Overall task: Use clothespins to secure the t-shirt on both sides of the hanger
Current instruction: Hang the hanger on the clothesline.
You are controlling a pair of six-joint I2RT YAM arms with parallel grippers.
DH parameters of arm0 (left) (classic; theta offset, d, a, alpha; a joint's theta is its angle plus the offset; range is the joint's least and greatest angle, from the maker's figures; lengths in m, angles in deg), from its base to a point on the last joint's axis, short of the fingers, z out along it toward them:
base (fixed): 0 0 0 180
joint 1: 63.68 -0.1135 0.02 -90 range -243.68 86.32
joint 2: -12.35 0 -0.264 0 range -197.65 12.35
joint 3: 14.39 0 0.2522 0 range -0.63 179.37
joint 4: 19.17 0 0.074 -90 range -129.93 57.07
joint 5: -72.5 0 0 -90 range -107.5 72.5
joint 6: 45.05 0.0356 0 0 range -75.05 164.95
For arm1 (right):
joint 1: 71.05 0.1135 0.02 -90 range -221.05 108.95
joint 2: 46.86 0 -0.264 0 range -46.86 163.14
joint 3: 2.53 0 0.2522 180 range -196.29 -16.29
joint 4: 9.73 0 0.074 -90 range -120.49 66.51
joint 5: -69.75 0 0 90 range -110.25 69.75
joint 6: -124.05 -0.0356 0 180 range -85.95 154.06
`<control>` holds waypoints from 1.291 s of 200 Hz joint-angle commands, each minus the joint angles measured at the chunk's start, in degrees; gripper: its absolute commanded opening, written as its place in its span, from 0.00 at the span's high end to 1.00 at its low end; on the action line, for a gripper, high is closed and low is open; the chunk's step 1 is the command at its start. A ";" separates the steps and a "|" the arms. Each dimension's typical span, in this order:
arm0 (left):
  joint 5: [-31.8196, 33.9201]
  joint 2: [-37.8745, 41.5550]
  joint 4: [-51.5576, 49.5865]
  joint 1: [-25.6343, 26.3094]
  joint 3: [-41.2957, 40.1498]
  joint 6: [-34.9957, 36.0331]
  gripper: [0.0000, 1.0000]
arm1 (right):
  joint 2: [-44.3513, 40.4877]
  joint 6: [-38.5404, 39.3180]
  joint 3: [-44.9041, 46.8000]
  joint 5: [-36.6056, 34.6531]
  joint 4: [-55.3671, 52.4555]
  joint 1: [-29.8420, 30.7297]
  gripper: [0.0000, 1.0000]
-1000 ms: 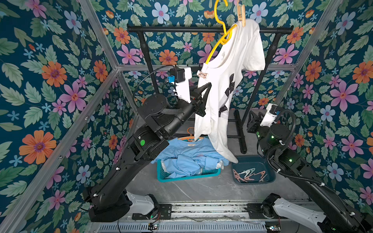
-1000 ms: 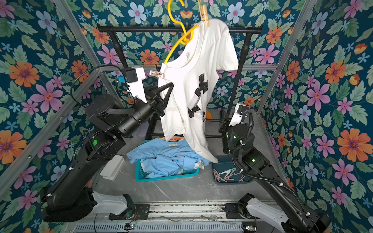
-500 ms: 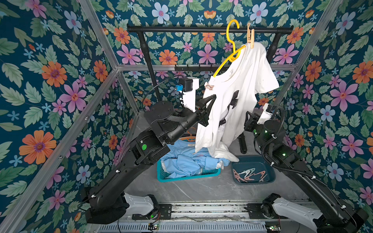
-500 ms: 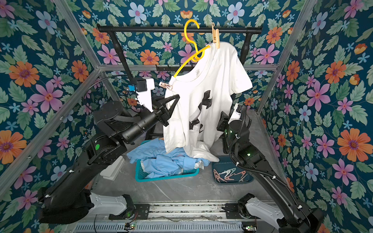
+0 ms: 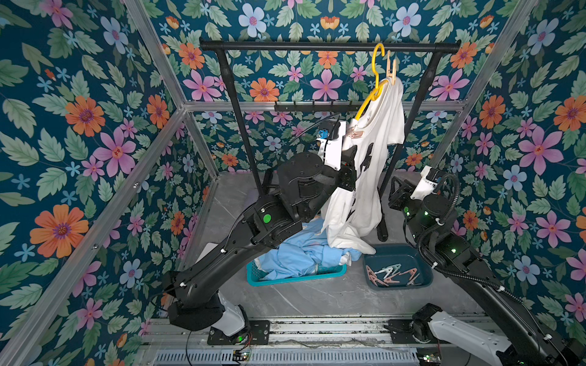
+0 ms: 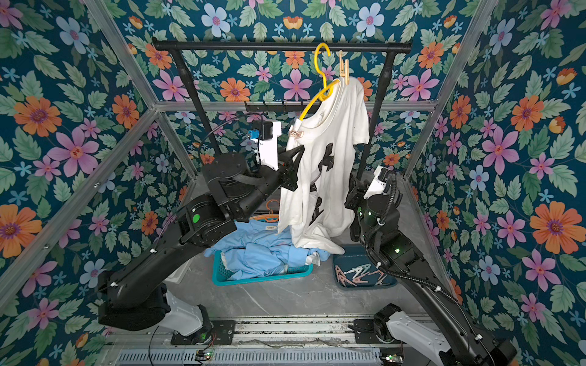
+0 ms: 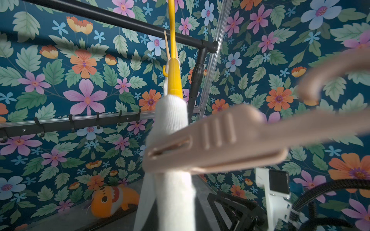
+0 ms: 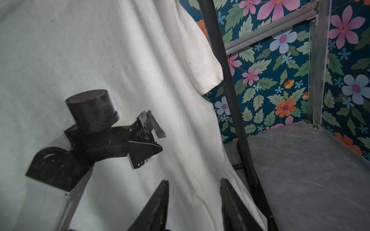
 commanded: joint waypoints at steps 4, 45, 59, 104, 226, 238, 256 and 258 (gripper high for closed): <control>5.96 -2.11 3.72 0.06 3.09 1.69 1.00 | -0.80 -1.57 0.13 -0.22 1.05 -0.05 0.56; 3.49 -2.29 3.39 0.77 2.51 1.12 1.00 | -1.35 -1.16 0.60 -0.29 1.04 0.02 0.57; 3.38 -2.43 3.57 1.14 2.33 0.99 1.00 | -1.43 -1.32 1.02 -0.49 1.24 0.02 0.56; 6.63 -7.18 3.41 1.14 7.81 2.31 1.00 | -1.96 -2.41 1.07 0.60 1.51 -0.02 0.57; 10.60 -18.44 16.75 1.14 15.71 6.88 1.00 | -5.39 -3.62 3.52 1.88 -1.19 -0.01 0.57; 11.06 -19.84 17.33 1.14 17.26 7.21 1.00 | -5.70 -3.70 3.82 2.06 -1.58 -0.01 0.57; 12.21 -21.28 20.02 1.13 17.70 8.07 1.00 | -6.32 -3.79 4.21 2.55 -1.95 -0.02 0.57; 12.22 -21.47 20.34 1.09 17.70 8.16 1.00 | -6.42 -3.83 4.21 2.58 -2.03 0.02 0.57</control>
